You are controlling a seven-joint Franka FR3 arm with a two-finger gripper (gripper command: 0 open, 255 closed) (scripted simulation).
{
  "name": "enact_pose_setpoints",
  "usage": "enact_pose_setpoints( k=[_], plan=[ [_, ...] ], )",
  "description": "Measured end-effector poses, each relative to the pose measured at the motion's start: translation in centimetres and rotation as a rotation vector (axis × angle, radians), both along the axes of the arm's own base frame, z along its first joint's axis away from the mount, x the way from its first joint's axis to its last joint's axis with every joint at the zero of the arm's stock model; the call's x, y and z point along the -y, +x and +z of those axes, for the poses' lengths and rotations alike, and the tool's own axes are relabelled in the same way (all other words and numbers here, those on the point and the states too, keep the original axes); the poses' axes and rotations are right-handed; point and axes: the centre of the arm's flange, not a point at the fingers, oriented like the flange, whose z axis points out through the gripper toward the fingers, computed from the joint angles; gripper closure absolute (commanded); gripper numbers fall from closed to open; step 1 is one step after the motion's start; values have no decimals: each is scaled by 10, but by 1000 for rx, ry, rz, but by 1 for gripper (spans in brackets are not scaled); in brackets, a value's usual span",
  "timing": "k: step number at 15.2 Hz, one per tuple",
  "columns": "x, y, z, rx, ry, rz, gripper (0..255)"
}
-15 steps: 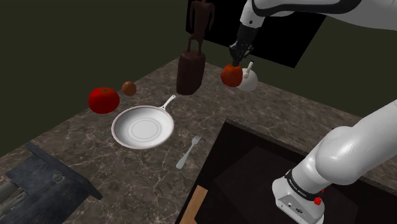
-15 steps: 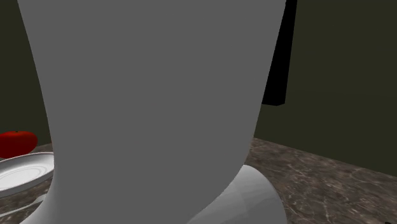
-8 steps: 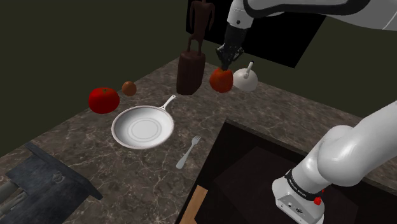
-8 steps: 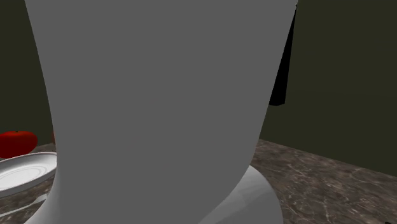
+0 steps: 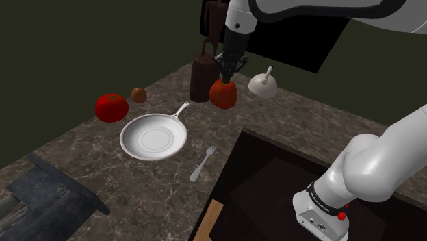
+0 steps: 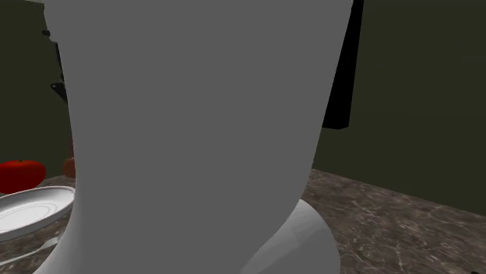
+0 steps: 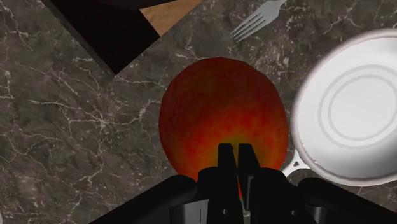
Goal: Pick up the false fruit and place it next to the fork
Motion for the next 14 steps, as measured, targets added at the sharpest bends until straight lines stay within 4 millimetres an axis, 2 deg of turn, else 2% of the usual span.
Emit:
enact_pose_setpoints(
  k=[6,14],
  plan=[
    [-80,-7,1,0,0,0,255],
    [-183,-27,-2,0,0,1,255]
  ],
)
